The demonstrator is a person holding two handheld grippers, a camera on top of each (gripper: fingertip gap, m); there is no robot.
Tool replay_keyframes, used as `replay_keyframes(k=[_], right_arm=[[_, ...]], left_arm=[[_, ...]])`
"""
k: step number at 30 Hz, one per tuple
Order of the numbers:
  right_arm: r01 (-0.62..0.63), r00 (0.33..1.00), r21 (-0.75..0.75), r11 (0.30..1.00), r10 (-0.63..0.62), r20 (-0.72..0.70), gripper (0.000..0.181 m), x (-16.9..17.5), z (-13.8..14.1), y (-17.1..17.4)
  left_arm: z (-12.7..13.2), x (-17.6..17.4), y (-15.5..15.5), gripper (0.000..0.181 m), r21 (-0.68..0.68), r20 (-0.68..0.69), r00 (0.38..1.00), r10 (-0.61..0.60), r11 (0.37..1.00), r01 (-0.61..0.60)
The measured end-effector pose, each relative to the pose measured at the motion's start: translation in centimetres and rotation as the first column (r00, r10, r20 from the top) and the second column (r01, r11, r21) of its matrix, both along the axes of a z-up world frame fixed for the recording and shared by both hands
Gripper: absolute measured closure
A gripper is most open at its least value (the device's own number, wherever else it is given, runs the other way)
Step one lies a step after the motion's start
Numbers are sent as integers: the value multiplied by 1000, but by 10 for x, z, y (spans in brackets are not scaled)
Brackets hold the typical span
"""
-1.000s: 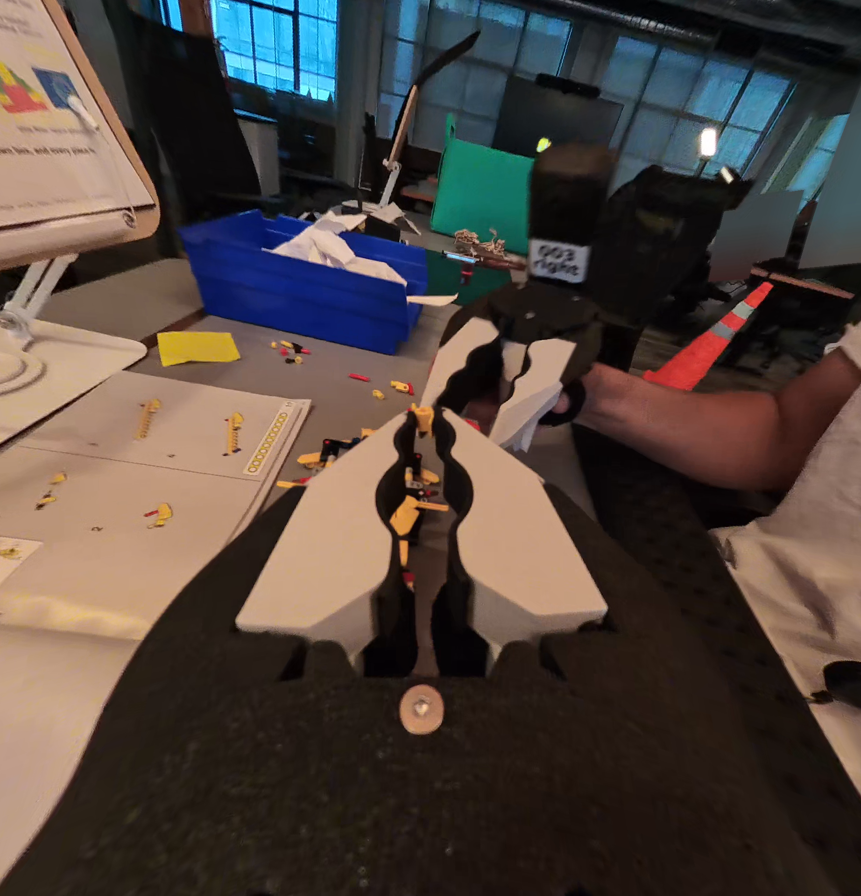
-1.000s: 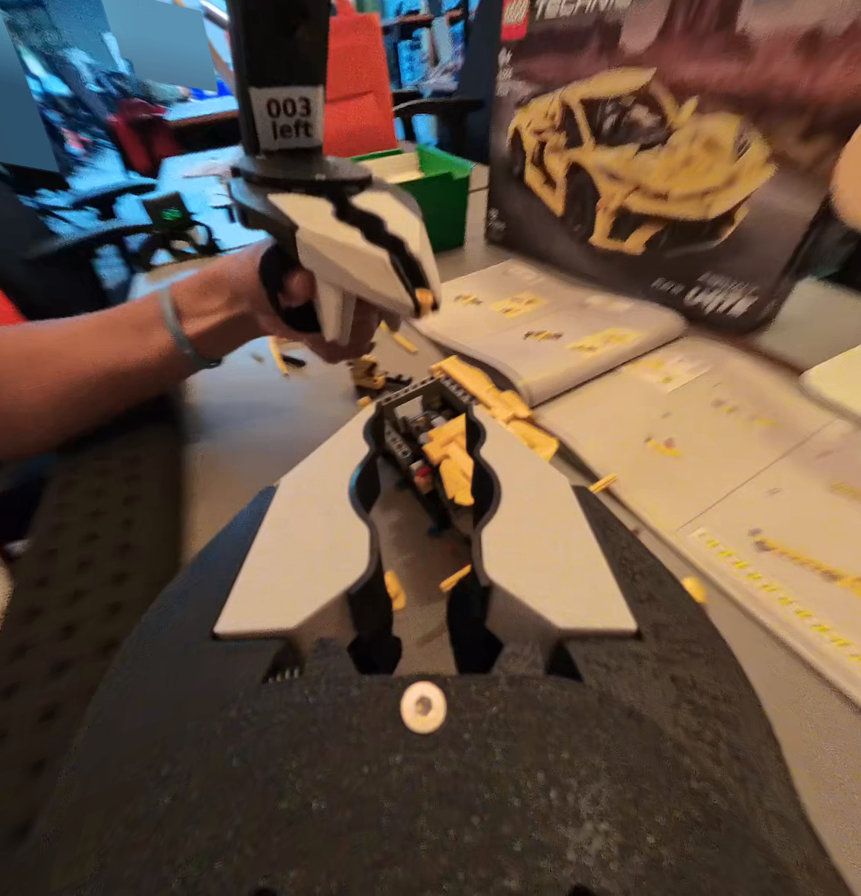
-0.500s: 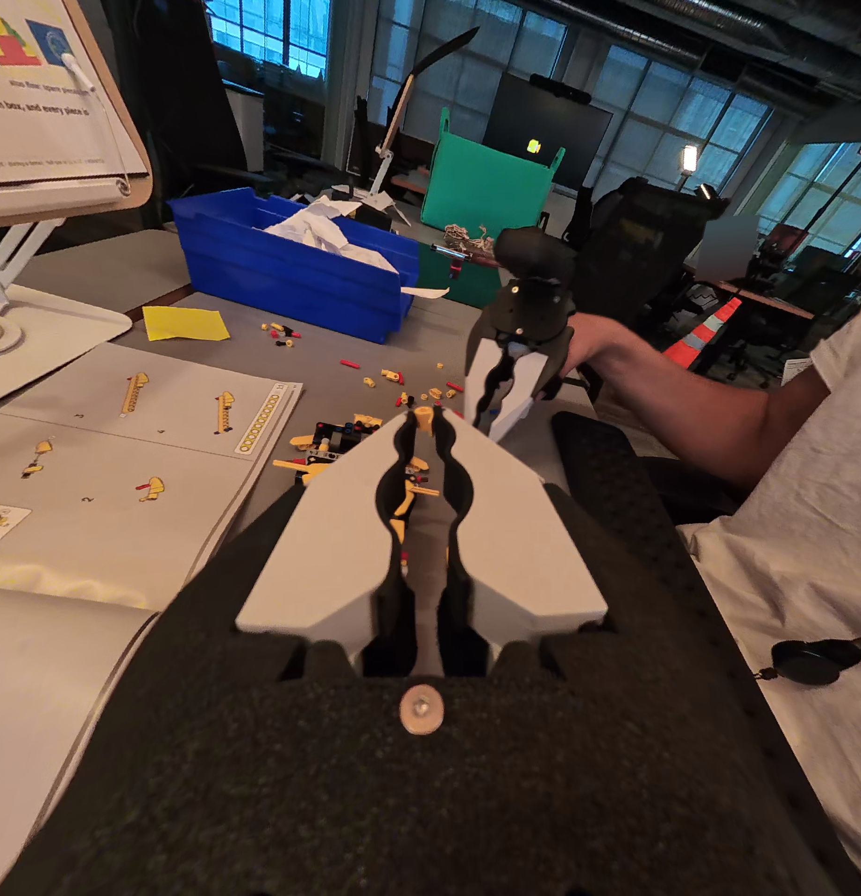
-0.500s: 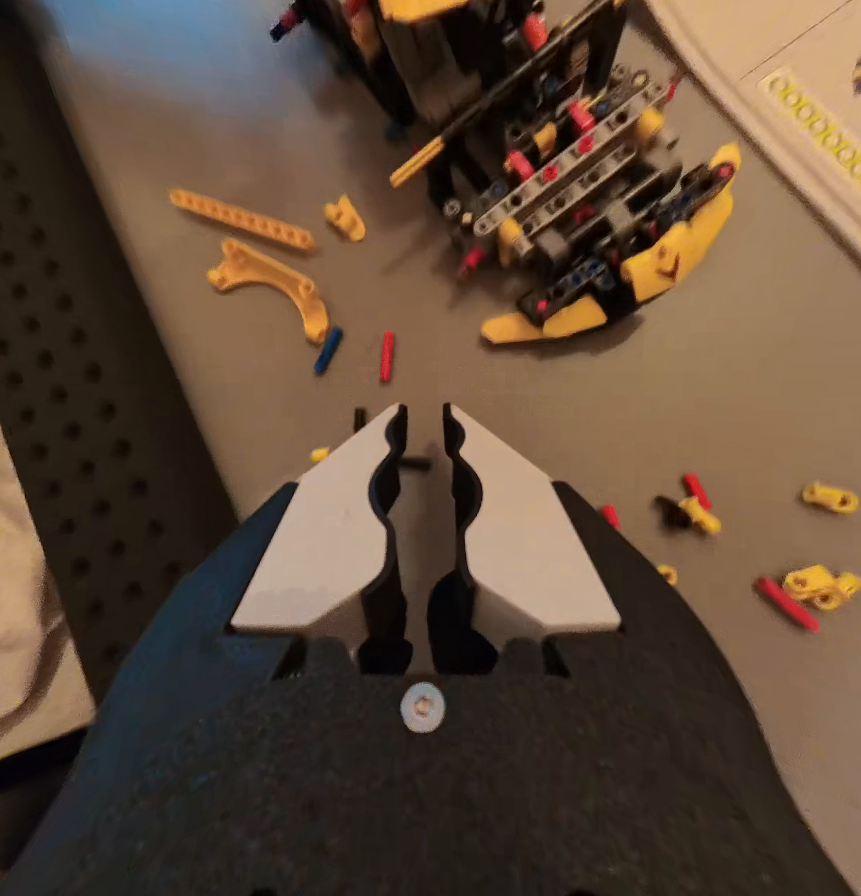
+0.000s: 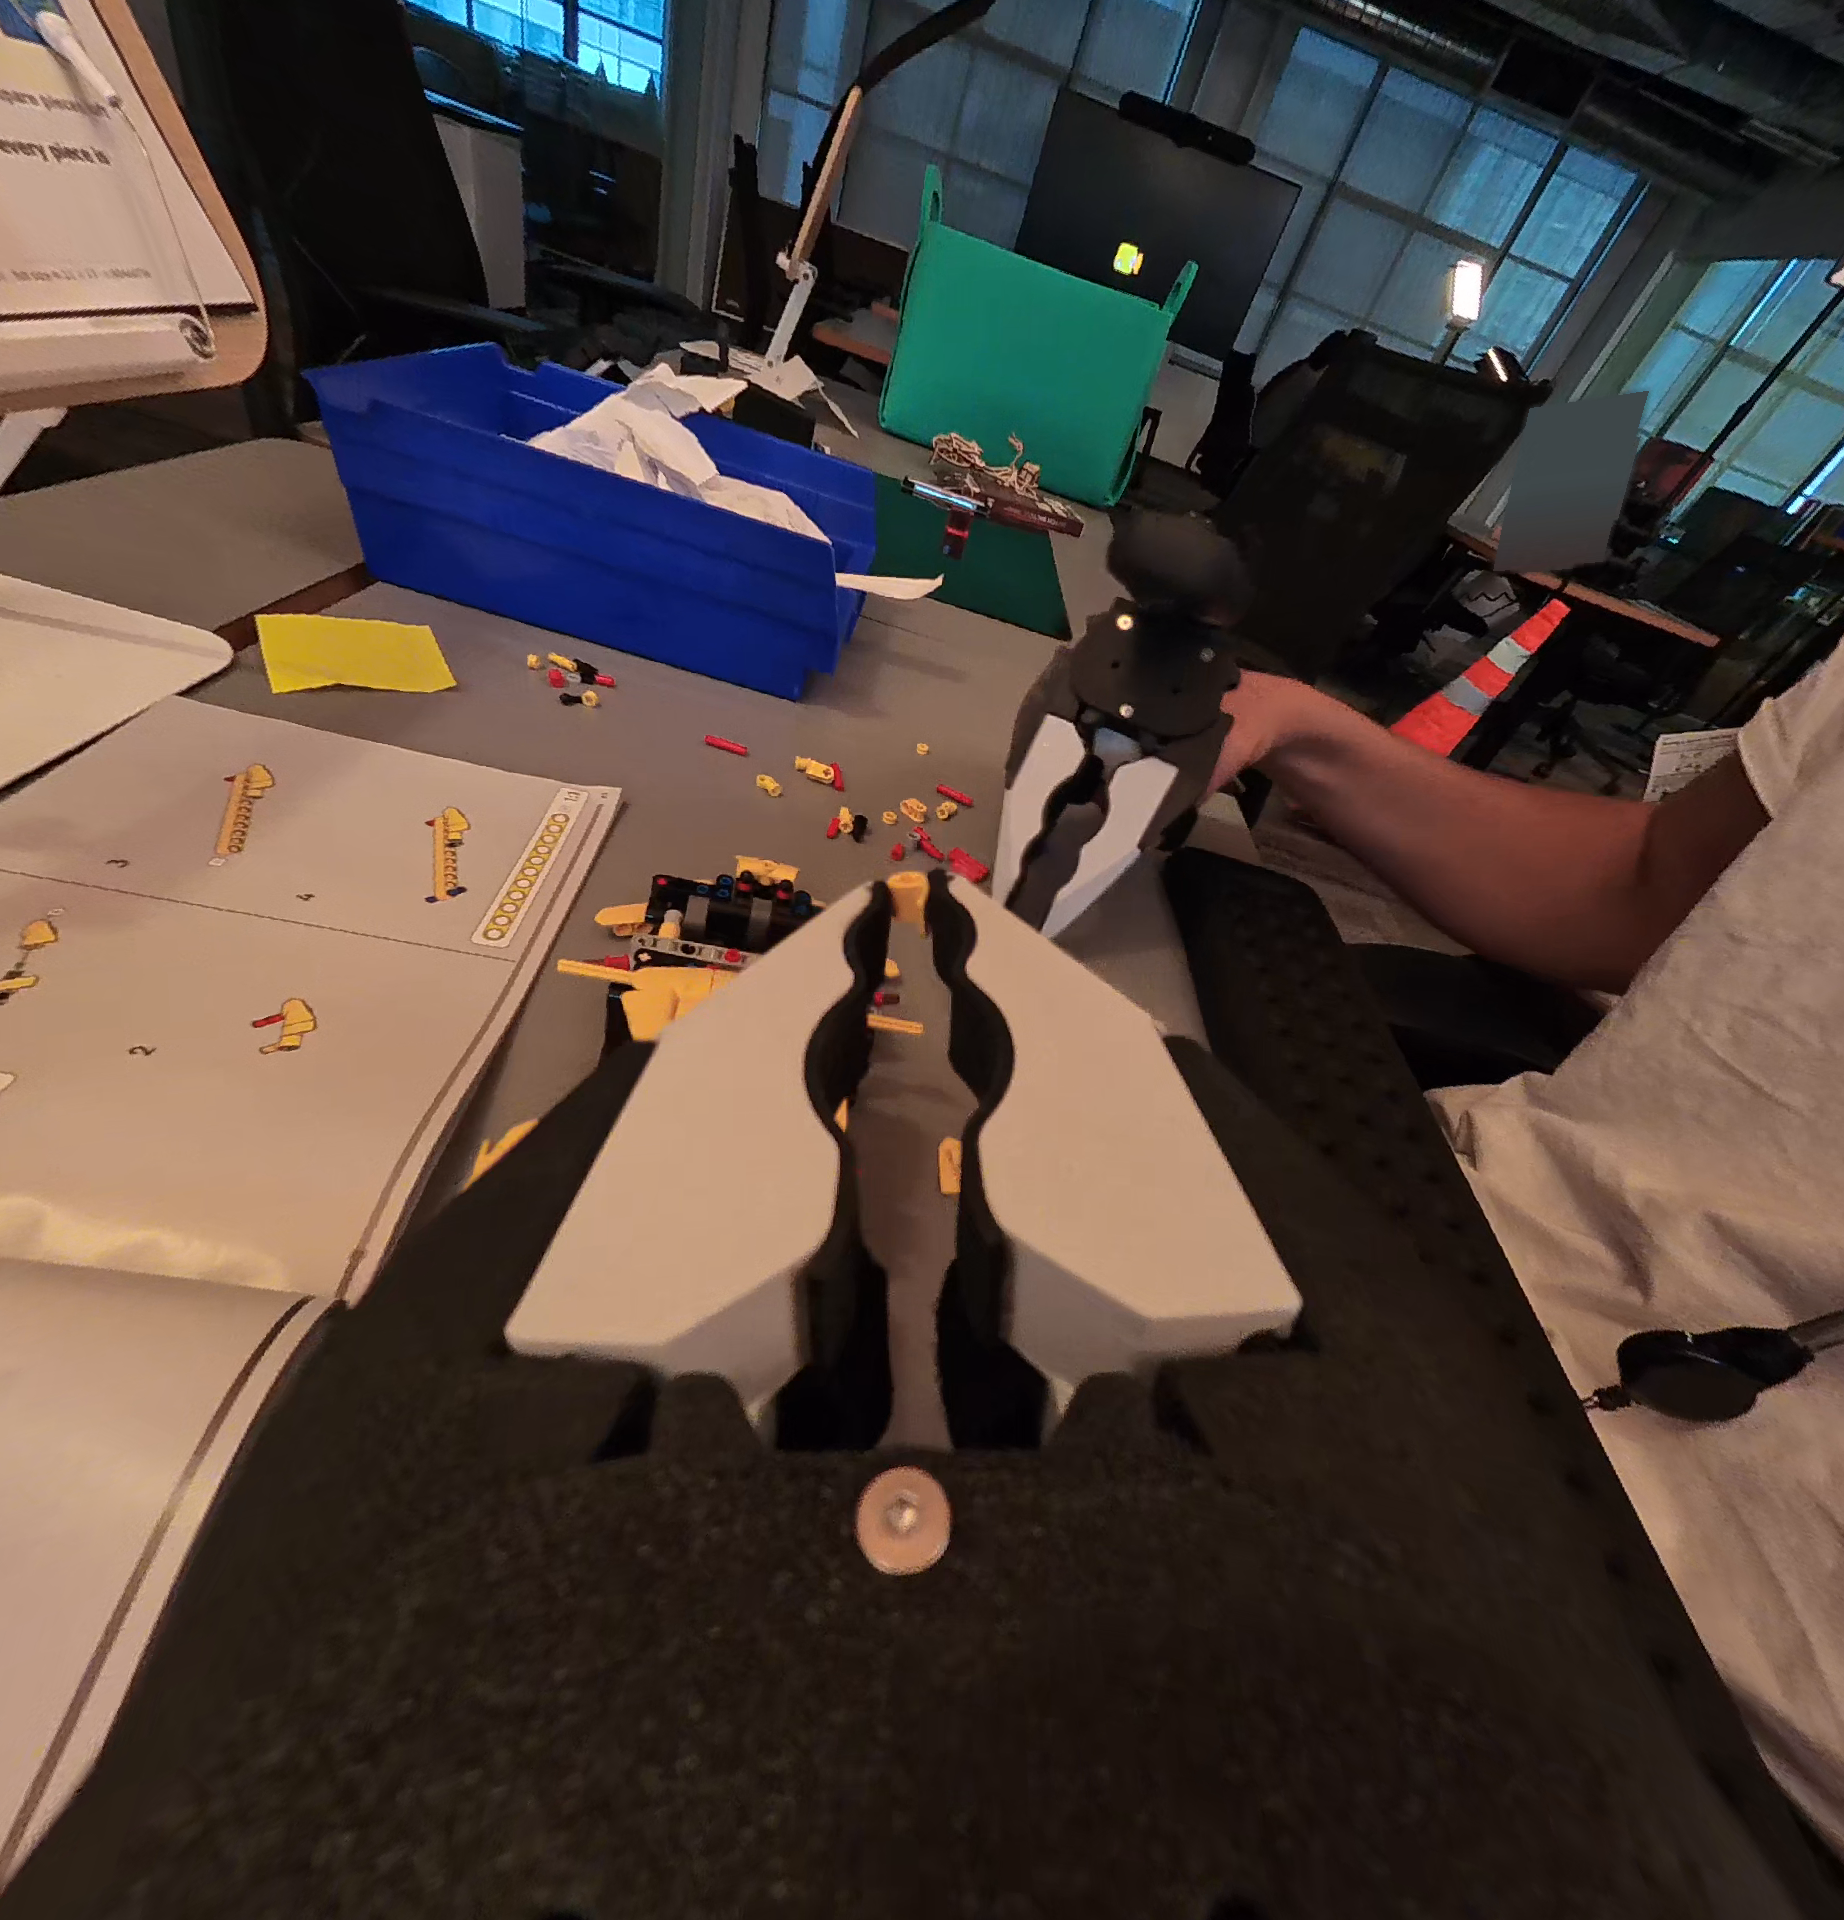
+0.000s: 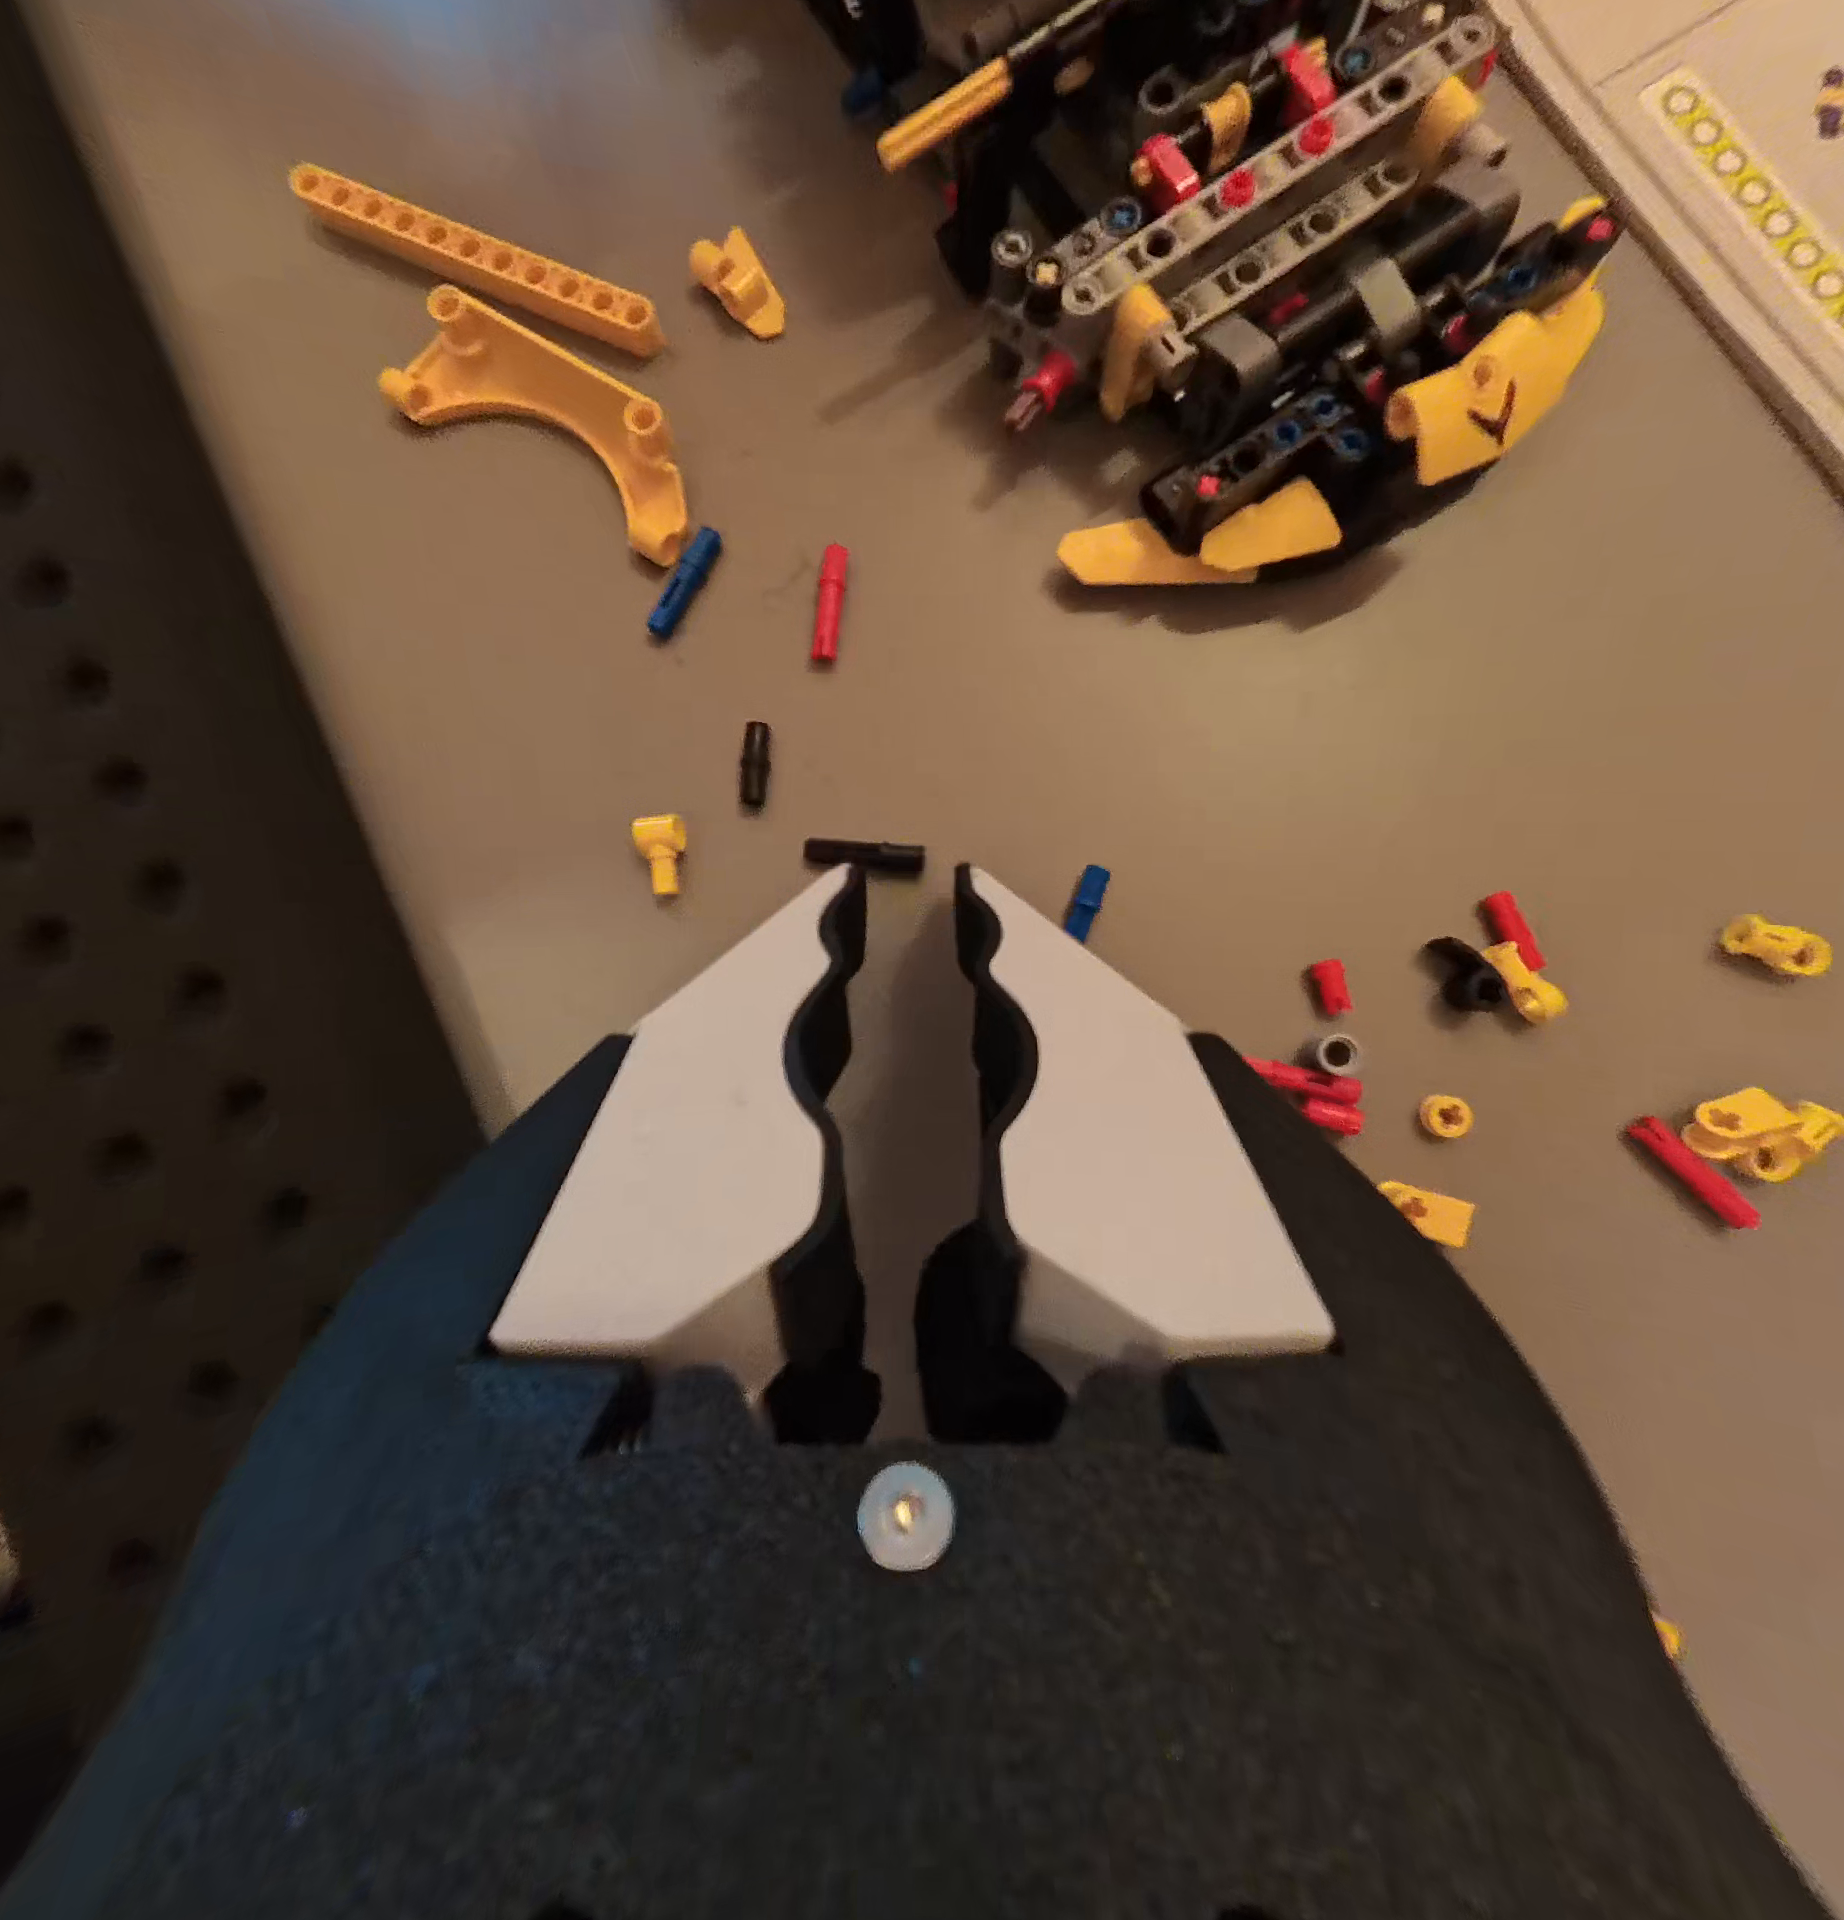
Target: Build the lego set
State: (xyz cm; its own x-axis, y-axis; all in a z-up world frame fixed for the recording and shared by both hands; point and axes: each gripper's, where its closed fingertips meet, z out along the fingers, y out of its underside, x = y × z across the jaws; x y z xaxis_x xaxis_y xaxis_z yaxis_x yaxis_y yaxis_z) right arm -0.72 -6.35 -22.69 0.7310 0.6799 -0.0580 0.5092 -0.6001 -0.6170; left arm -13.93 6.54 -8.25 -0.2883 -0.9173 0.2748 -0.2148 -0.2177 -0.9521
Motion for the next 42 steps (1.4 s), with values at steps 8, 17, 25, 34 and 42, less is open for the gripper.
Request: replay_keyframes(k=[8, 17, 25, 34, 42], right_arm=[[-153, 987, 103, 983, 157, -25, 161, -2, 7, 7], [-145, 980, 161, 976, 165, -114, 157, -20, 30, 13], [-117, 982, 156, 981, 138, -129, 157, -28, 29, 11], [-257, 966, 64, 964, 254, 50, 158, 3, 4, -3], [-461, 887, 112, 880, 456, 66, 152, 5, -1, 2]], left_arm=[[-16, -1, -12, 174, 8, -84, 994, -65, 998, 66], [-26, 1, -15, 174, 17, -119, 990, -78, 997, 80], [-27, 0, -13, 174, 21, -123, 990, -70, 997, 74], [-33, 1, -23, 174, 16, -154, 981, -114, 993, 118], [-37, 7, -36, 174, 19, -163, 975, -152, 987, 157]])
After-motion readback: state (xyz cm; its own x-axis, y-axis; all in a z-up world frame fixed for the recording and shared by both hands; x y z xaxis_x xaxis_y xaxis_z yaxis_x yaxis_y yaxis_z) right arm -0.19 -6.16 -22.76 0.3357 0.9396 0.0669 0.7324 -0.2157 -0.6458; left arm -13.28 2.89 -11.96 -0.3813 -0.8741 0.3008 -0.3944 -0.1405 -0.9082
